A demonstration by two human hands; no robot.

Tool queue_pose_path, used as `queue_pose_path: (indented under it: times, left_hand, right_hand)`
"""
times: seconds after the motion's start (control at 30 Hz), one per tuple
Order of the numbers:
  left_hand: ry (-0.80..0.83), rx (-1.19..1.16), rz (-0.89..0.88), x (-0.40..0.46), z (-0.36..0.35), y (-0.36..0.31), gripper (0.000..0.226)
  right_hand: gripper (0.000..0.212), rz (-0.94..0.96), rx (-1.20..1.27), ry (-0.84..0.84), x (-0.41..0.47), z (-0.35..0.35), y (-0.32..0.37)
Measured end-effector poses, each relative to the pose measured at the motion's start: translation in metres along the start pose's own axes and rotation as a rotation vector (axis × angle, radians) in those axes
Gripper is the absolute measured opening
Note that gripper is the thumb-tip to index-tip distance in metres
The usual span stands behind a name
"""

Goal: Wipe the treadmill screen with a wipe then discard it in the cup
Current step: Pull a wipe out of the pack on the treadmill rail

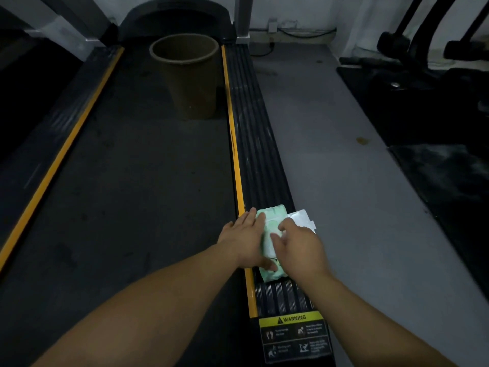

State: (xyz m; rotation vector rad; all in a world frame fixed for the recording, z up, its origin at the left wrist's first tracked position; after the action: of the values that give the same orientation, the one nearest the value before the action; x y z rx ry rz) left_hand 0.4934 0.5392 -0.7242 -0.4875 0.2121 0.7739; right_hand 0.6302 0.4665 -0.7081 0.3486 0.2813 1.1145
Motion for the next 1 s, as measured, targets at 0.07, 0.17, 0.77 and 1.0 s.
queue_pose_path:
  times: [0.07,0.17,0.77,1.0]
  left_hand:
    - [-0.003,0.000,-0.002,-0.001,0.001,-0.001,0.137]
    - [0.000,-0.006,-0.003,0.000,0.001,-0.001,0.138]
    - [-0.007,-0.015,0.012,-0.004,0.001,-0.003,0.140]
    - [-0.006,-0.013,0.018,-0.002,0.002,-0.005,0.137]
  right_hand:
    - [0.031,-0.028,-0.144,0.052,0.008,-0.001,0.009]
    - [0.027,-0.047,-0.240,0.070,0.012,-0.006,0.014]
    - [0.026,0.173,-0.366,0.067,0.013,-0.007,0.018]
    - [0.023,0.123,0.014,-0.002,0.002,-0.001,0.001]
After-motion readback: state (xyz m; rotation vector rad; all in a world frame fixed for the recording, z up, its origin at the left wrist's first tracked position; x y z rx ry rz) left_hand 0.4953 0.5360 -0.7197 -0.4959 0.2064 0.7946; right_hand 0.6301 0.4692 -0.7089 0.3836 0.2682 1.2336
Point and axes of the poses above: each hand's wrist, its own x-axis towards the middle knuckle, its own z-axis out of the back of the hand, y = z × x, the point moved 2 cm from there along x, towards the middle knuckle, and after that the axes turned 11 degrees about -z, right-handed, at the moved point
